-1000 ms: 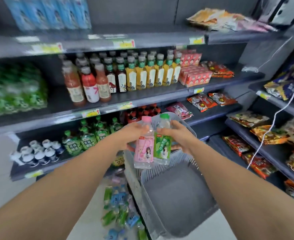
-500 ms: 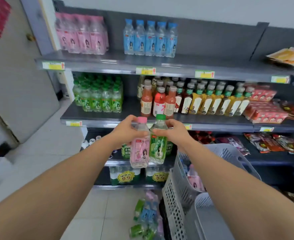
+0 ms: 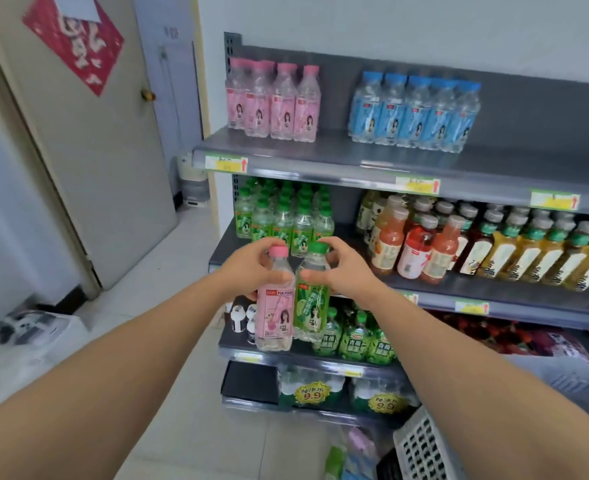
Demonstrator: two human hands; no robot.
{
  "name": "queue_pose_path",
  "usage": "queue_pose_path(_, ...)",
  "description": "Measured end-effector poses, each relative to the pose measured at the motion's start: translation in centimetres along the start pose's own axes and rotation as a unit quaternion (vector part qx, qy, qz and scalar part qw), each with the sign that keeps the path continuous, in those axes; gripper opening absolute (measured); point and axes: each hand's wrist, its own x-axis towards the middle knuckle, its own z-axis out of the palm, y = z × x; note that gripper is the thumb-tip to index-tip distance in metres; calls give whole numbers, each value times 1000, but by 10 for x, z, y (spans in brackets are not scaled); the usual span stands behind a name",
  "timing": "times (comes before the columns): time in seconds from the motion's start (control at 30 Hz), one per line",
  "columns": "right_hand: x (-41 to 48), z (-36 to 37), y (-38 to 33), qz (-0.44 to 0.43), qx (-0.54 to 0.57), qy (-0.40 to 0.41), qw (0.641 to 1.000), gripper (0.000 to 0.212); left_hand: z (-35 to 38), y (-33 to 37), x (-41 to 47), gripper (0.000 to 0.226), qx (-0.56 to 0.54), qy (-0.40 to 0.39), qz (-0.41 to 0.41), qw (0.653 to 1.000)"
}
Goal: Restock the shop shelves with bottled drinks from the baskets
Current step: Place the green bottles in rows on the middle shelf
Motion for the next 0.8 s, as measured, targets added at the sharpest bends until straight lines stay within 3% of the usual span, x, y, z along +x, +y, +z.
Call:
queue_pose_path(0.2, 55, 45, -14, -33, -64, 15, 997, 85, -48, -40, 25, 53, -11, 43, -10, 999)
queue_pose_path(0.53, 156, 85, -28, -62, -78, -55, 994, 84, -110, -84, 87, 57, -34, 112, -32, 993)
queue_pose_path(0.8, 221, 107, -35, -108, -157, -46, 981, 81, -140, -112, 130, 56, -39, 151, -42, 987)
